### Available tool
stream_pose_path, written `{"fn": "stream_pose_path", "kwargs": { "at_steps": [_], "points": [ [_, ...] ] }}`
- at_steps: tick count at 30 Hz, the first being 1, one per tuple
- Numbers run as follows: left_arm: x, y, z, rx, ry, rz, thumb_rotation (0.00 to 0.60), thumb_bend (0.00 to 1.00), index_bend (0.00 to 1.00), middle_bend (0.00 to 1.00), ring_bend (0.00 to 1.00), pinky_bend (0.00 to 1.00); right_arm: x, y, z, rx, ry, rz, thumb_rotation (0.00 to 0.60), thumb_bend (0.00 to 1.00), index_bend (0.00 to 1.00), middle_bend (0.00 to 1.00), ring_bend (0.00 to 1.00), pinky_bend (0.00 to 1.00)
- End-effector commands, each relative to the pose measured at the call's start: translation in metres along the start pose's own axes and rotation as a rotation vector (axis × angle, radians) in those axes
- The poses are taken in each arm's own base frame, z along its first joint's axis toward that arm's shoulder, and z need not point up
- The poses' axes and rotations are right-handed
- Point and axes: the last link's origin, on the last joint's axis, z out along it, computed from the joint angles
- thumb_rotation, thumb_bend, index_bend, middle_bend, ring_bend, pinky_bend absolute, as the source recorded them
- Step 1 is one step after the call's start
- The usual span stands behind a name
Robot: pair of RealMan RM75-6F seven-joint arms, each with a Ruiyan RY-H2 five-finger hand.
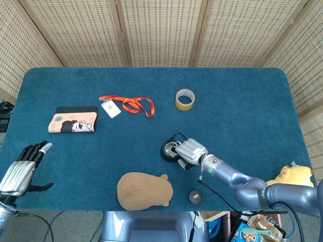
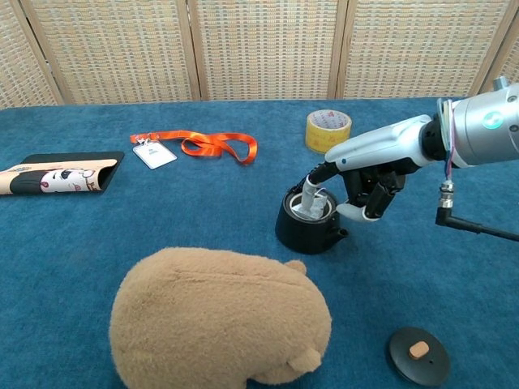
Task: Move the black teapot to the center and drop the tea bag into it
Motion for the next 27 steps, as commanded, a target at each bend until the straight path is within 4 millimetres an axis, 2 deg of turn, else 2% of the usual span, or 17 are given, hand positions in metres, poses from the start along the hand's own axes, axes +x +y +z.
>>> {"fn": "stream_pose_path", "kwargs": {
  "at_steps": [1,20,27],
  "points": [
    [0.000,0.000,0.000,0.000,-0.001,-0.001,0.600,0.10,0.00,0.00,0.00,0.00,0.000,0.000,0.001,-0.004,-0.003,-0.005,0.495,0.78,0.24,1.00,0.98,0.80],
    [-0.001,-0.002,0.000,0.000,-0.010,-0.007,0.600,0.10,0.00,0.00,0.00,0.00,-0.011,0.005,0.015,-0.052,-0.041,-0.072,0.499,0.78,0.23,1.00,0.98,0.80],
    [-0.001,-0.001,0.001,-0.006,-0.012,-0.007,0.600,0.10,0.00,0.00,0.00,0.00,-0.007,0.007,0.010,-0.066,-0.028,-0.064,0.496,0.78,0.23,1.00,0.98,0.80]
  ]
}}
